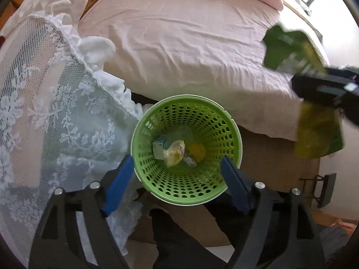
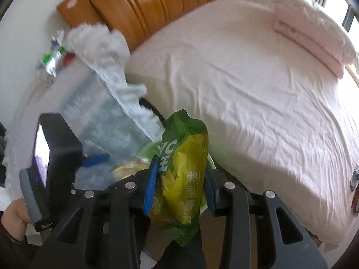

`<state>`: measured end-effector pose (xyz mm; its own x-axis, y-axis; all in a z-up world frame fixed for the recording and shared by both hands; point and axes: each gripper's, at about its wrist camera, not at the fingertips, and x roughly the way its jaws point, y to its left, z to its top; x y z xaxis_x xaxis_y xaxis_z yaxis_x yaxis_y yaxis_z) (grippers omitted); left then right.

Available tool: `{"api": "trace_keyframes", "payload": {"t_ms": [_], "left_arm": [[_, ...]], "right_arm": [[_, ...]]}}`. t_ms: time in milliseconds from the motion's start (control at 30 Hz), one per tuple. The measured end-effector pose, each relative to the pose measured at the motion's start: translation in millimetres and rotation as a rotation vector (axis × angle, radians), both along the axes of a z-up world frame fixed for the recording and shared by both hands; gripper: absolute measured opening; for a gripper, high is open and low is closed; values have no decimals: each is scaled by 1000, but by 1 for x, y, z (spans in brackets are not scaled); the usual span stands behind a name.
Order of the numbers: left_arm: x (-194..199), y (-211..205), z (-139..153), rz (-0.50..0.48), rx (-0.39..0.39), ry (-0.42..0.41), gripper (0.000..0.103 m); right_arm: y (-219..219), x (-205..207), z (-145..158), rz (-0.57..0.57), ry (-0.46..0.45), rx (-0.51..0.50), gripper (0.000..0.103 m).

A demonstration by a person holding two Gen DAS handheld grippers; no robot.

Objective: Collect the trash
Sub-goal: 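Drop the yellow bag in the basket while the right tool carries the green bag over, then open the right tool to drop the green snack bag into the basket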

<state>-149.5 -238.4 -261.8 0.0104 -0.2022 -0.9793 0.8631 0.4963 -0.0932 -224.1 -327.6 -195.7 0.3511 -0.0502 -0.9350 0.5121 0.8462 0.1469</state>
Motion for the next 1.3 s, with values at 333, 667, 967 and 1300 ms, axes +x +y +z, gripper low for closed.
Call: {"api": "trace_keyframes", "payload": {"t_ms": [333, 667, 967, 1300], "left_arm": [[15, 34, 83, 130, -119, -166, 93], [48, 86, 160, 318, -244, -267, 96], [75, 150, 221, 452, -284, -412, 95], [103, 213, 244, 578, -304, -491, 95]], "right_arm": [[-3, 4, -36, 92, 28, 42, 38], [26, 31, -97, 164, 135, 25, 95], [30, 42, -7, 82, -8, -38, 101], [53, 72, 124, 103, -286, -121, 101]]}}
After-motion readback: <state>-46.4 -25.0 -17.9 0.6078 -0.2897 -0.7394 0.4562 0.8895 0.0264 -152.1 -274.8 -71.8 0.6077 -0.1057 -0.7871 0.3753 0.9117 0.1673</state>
